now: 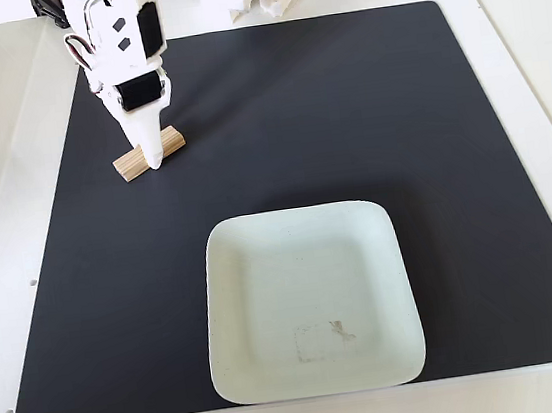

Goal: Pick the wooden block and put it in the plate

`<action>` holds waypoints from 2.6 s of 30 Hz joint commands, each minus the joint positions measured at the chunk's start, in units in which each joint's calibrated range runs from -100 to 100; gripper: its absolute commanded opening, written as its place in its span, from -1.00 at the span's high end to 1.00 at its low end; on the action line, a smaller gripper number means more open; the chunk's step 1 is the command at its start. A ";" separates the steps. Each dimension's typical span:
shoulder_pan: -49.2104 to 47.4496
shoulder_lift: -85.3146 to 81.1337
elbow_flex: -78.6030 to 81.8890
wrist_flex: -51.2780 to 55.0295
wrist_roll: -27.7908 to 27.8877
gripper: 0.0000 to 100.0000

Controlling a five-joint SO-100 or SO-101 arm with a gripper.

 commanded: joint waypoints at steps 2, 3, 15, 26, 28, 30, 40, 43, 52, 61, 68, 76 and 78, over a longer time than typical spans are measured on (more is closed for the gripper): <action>0.36 -0.03 0.60 -0.08 -0.09 0.98; 0.36 -0.62 0.96 -0.17 -0.09 0.98; -3.78 -42.23 29.12 -0.35 5.89 0.98; -18.45 -78.84 50.09 -11.66 12.62 0.98; -21.59 -78.51 53.06 -21.73 14.27 0.98; -24.50 -76.56 55.48 -32.61 15.50 0.98; -32.67 -43.93 41.09 -56.03 15.93 0.98; -32.79 -31.81 31.46 -60.27 15.93 0.98; -33.46 -3.76 2.22 -62.57 15.93 0.98; -33.01 3.53 -5.78 -62.21 15.50 0.98; -32.56 3.44 -5.69 -62.03 15.45 0.98; -32.23 3.36 -5.78 -62.03 15.45 0.98; -32.11 3.36 -5.87 -62.03 15.45 0.98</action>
